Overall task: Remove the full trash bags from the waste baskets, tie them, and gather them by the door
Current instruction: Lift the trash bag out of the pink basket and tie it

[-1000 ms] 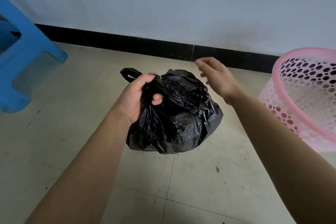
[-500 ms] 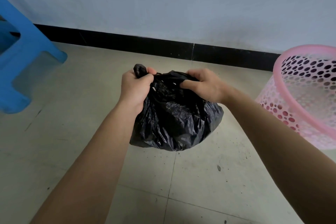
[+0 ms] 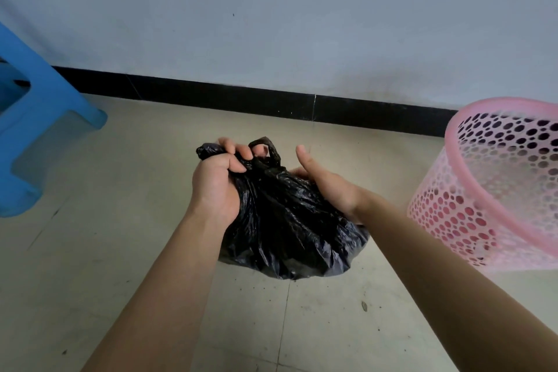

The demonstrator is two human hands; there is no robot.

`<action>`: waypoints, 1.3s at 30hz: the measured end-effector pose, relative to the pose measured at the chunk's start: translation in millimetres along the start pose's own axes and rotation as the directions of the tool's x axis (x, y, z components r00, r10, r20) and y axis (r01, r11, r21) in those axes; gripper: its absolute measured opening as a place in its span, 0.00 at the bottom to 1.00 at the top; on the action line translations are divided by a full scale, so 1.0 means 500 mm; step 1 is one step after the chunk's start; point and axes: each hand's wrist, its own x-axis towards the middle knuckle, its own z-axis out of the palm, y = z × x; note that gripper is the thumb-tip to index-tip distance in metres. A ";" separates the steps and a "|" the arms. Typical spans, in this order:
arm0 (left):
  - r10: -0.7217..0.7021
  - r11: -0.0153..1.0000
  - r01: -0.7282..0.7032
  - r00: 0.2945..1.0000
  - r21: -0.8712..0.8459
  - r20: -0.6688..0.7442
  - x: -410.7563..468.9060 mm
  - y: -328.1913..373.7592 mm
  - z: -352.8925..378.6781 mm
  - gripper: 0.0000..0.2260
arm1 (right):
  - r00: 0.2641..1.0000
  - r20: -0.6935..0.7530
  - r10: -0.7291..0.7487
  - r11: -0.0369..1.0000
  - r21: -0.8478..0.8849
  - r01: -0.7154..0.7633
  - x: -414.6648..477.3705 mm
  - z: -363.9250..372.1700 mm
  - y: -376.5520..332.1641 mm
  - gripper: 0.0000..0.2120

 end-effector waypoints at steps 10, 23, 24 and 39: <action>0.052 0.984 -0.048 0.998 0.174 -0.020 0.000 0.000 0.000 0.13 | 0.913 -0.234 -0.335 0.924 -0.270 0.270 0.014 -0.012 -0.013 0.24; 0.178 0.984 -0.152 0.847 0.092 -0.501 -0.003 0.029 0.003 0.15 | 0.689 -0.653 -0.315 0.633 -0.685 -0.360 -0.001 -0.170 0.120 0.13; 0.186 0.982 -0.152 0.828 0.107 -0.528 -0.001 0.024 -0.001 0.15 | 0.687 -0.648 -0.329 0.575 -0.714 -0.398 0.002 -0.172 0.136 0.12; 0.023 0.738 0.313 0.873 0.598 -0.486 0.017 -0.050 -0.052 0.25 | 0.874 -0.439 -0.208 0.781 0.464 0.419 0.019 -0.123 0.021 0.29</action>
